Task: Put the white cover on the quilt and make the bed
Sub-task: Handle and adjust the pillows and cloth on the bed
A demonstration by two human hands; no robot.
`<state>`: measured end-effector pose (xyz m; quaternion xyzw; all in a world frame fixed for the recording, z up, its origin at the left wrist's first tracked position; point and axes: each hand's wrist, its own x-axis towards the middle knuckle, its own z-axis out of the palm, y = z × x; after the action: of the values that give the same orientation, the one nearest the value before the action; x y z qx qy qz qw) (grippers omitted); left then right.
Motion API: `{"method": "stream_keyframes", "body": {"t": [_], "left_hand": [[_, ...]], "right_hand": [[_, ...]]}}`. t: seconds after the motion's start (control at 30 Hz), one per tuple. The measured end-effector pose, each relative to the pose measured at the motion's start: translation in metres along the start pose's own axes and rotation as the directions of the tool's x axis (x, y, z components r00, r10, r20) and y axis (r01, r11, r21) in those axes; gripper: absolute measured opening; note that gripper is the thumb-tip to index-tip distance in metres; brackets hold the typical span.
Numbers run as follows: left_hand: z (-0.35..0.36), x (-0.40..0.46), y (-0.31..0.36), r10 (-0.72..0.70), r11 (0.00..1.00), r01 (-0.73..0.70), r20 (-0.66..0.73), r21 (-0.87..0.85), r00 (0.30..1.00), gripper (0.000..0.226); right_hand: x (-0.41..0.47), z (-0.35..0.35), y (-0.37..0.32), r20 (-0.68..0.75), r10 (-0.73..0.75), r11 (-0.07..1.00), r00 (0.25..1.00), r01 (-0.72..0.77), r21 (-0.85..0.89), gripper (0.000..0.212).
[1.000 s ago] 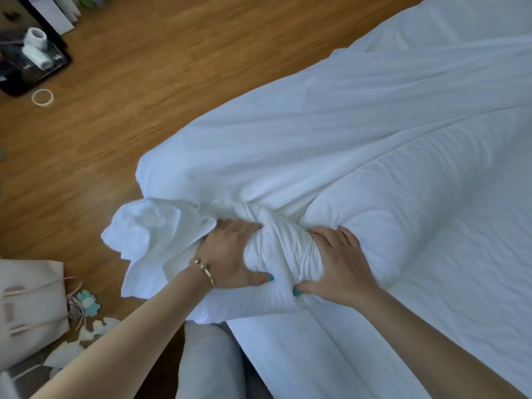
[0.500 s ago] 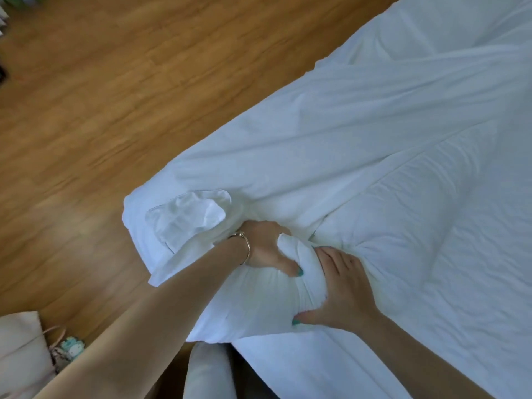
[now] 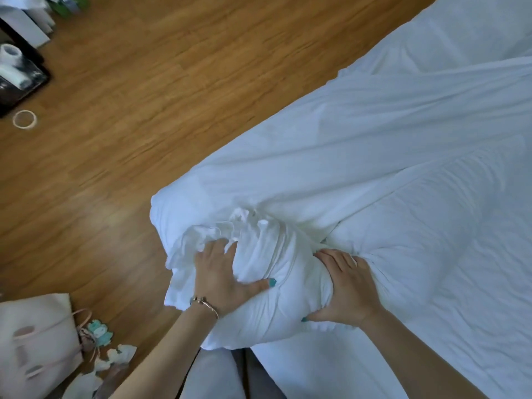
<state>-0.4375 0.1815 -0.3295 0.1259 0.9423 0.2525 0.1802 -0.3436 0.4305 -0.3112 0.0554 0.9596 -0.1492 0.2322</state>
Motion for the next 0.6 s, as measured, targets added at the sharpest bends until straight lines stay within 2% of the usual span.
{"method": "stream_keyframes", "body": {"t": [0.07, 0.13, 0.17, 0.2, 0.23, 0.27, 0.3, 0.33, 0.37, 0.43, 0.53, 0.6], "left_hand": [[-0.006, 0.005, 0.016, 0.286, 0.951, -0.294, -0.087, -0.098, 0.954, 0.061], [-0.018, 0.012, 0.055, 0.585, 0.796, -0.585, -0.052, -0.155, 0.809, 0.039], [-0.021, 0.019, 0.075, 0.683, 0.722, -0.675, -0.005, -0.15, 0.731, 0.034], [-0.018, 0.033, 0.088, 0.707, 0.703, -0.687, 0.069, -0.183, 0.704, 0.033], [-0.022, 0.044, 0.1, 0.662, 0.743, -0.612, 0.158, -0.272, 0.733, 0.033], [-0.02, 0.059, 0.1, 0.559, 0.808, -0.446, 0.261, -0.384, 0.787, 0.034], [-0.015, 0.076, 0.093, 0.446, 0.84, -0.242, 0.366, -0.485, 0.817, 0.036], [-0.011, 0.09, 0.083, 0.35, 0.84, -0.054, 0.462, -0.54, 0.815, 0.038], [-0.005, 0.102, 0.071, 0.302, 0.819, 0.06, 0.517, -0.571, 0.801, 0.039], [0.005, 0.122, 0.06, 0.296, 0.745, 0.165, 0.542, -0.647, 0.787, 0.039], [0.011, 0.14, 0.062, 0.314, 0.678, 0.25, 0.58, -0.691, 0.752, 0.023], [0.012, 0.144, 0.061, 0.311, 0.668, 0.273, 0.593, -0.693, 0.743, 0.02]], "right_hand": [[0.0, -0.001, -0.001, -0.019, -0.001, 1.0, 1.0, 0.0, -0.008, 0.113], [-0.003, -0.003, -0.002, -0.027, 0.01, 1.0, 1.0, -0.01, -0.014, 0.101], [-0.005, -0.005, -0.004, -0.055, 0.006, 1.0, 0.998, -0.006, -0.005, 0.091], [-0.004, -0.009, -0.003, -0.082, 0.011, 1.0, 0.997, -0.009, 0.024, 0.084], [-0.001, -0.012, -0.002, -0.093, 0.025, 0.998, 0.995, -0.019, 0.066, 0.082], [0.001, -0.016, -0.001, -0.065, 0.054, 0.994, 0.996, -0.047, 0.103, 0.087], [0.003, -0.019, 0.0, -0.032, 0.065, 0.992, 0.997, -0.061, 0.112, 0.1], [0.004, -0.02, 0.002, -0.006, 0.06, 0.993, 0.998, -0.059, 0.102, 0.117], [0.005, -0.023, 0.003, 0.006, 0.051, 0.994, 0.999, -0.051, 0.097, 0.132], [0.0, -0.037, 0.001, -0.015, 0.044, 0.99, 0.999, -0.042, 0.136, 0.148], [-0.002, -0.065, -0.022, -0.068, -0.011, 0.973, 0.998, 0.026, 0.23, 0.144], [0.013, -0.058, -0.039, -0.076, -0.03, 0.976, 0.997, 0.046, 0.214, 0.139]]}}
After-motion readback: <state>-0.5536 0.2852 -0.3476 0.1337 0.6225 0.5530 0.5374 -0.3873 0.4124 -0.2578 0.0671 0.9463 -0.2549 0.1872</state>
